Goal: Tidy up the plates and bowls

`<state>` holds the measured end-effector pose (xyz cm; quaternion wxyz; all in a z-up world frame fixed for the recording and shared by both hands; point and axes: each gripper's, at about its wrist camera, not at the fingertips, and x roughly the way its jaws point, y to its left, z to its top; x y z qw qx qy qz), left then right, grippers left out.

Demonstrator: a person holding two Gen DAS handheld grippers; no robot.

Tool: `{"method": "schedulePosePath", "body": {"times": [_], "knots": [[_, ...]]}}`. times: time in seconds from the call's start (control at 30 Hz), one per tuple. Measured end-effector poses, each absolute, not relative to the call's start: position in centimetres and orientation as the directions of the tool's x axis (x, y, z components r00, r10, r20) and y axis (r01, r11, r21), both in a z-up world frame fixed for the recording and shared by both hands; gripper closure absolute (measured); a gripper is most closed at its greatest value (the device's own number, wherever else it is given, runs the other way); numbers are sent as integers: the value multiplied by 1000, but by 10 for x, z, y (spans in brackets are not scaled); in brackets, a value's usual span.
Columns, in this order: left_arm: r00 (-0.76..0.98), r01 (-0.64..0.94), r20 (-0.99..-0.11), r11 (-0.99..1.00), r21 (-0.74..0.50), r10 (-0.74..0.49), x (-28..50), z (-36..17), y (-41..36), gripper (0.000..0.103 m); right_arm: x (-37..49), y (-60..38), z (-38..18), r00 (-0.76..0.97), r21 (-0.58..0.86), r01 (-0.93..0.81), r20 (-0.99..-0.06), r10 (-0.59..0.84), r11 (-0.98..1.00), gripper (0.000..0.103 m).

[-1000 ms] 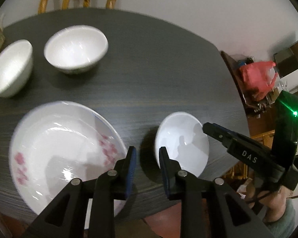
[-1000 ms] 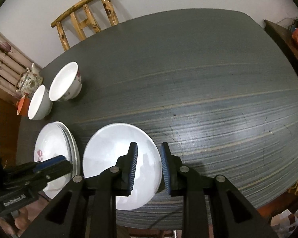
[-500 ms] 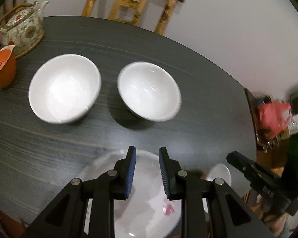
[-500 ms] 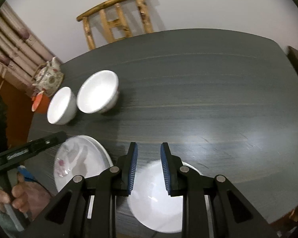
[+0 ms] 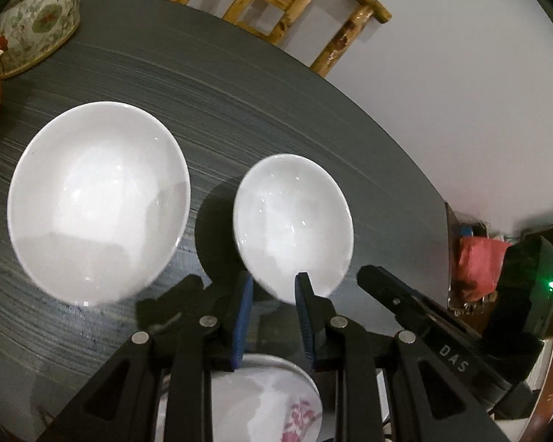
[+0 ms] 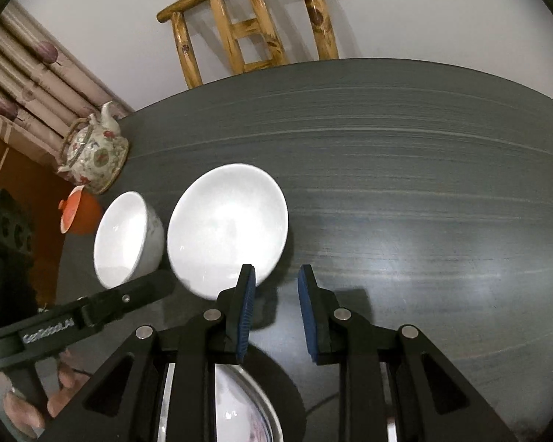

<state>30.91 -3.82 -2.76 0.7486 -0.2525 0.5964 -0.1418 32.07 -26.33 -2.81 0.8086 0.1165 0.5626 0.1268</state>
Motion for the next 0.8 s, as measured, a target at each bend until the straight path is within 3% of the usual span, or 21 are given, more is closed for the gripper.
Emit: {"method": "schedulePosePath", "body": {"times": [0.5,0.6,0.8], "knots": [[248,-108,-852,861,-496,-460,336,-46,-47,80,373,-253,-65,288,328,-55,-899,329,943,81],[248,-97,-869,881,-463,-429,340,-44,-53,80,376,-251,-68,282,315,-64,-905,319,947,89],[255,-56,-891,914,-402,-376,345,-44,-63,80,378,-247,-69,285,294,-89,-908,308,952,96]]}}
